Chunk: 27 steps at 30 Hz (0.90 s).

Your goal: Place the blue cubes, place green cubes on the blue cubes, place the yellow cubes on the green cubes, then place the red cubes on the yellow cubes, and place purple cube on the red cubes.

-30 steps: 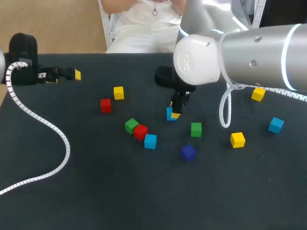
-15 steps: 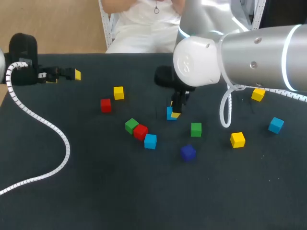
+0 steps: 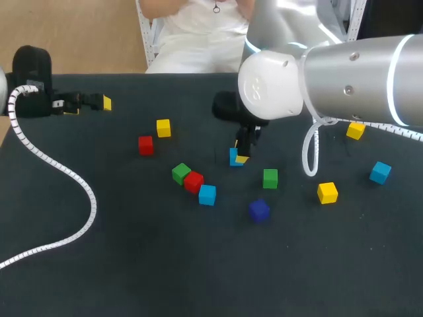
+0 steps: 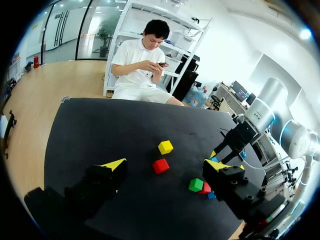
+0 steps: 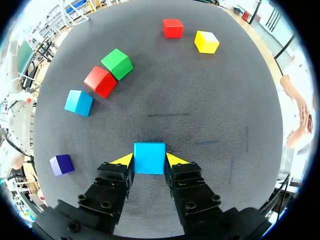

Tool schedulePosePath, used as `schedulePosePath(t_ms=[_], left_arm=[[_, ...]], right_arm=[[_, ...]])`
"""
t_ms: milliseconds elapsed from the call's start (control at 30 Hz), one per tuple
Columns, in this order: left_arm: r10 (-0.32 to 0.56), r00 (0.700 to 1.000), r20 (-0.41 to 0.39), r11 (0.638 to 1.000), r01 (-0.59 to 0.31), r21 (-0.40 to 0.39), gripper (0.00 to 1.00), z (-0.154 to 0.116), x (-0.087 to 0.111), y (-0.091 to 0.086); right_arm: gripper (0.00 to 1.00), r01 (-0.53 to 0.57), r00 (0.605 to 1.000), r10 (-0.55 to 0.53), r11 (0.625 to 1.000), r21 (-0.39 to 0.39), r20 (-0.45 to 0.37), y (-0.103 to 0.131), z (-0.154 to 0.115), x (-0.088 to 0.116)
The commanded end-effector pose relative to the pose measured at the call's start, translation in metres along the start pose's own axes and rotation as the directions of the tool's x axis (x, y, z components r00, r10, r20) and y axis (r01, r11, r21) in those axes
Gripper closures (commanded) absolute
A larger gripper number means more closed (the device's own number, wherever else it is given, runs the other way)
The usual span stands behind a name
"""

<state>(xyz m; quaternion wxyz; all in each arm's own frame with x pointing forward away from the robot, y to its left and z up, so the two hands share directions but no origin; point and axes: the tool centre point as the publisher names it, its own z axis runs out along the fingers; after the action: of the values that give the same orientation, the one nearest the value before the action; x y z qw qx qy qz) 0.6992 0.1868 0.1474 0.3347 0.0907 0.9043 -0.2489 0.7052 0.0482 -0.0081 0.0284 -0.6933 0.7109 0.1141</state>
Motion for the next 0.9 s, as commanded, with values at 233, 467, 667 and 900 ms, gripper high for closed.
schedulePosePath(t_ms=[233,467,667,900], left_arm=[[-0.002,1.0,-0.007,1.0,0.002,-0.01,0.0,-0.0002,-0.0014,-0.0019],[-0.002,1.0,-0.007,1.0,0.002,-0.01,0.0,-0.0002,-0.0014,-0.0019],[-0.002,1.0,-0.007,1.0,0.002,-0.01,0.0,-0.0002,-0.0014,-0.0019],[-0.002,1.0,-0.007,1.0,0.002,-0.01,0.0,-0.0002,-0.0014,-0.0019]], right_arm=[[1.0,0.006,1.0,-0.006,1.0,0.005,0.003,-0.0038,-0.0016,-0.0014],[1.0,0.011,1.0,-0.011,1.0,0.0,-0.002,-0.0045,0.0002,-0.0013],[1.0,0.012,1.0,-0.012,1.0,-0.004,-0.005,-0.0042,0.0003,-0.001],[0.84,0.016,1.0,-0.016,1.0,-0.009,-0.002,-0.0044,0.001,-0.0018]])
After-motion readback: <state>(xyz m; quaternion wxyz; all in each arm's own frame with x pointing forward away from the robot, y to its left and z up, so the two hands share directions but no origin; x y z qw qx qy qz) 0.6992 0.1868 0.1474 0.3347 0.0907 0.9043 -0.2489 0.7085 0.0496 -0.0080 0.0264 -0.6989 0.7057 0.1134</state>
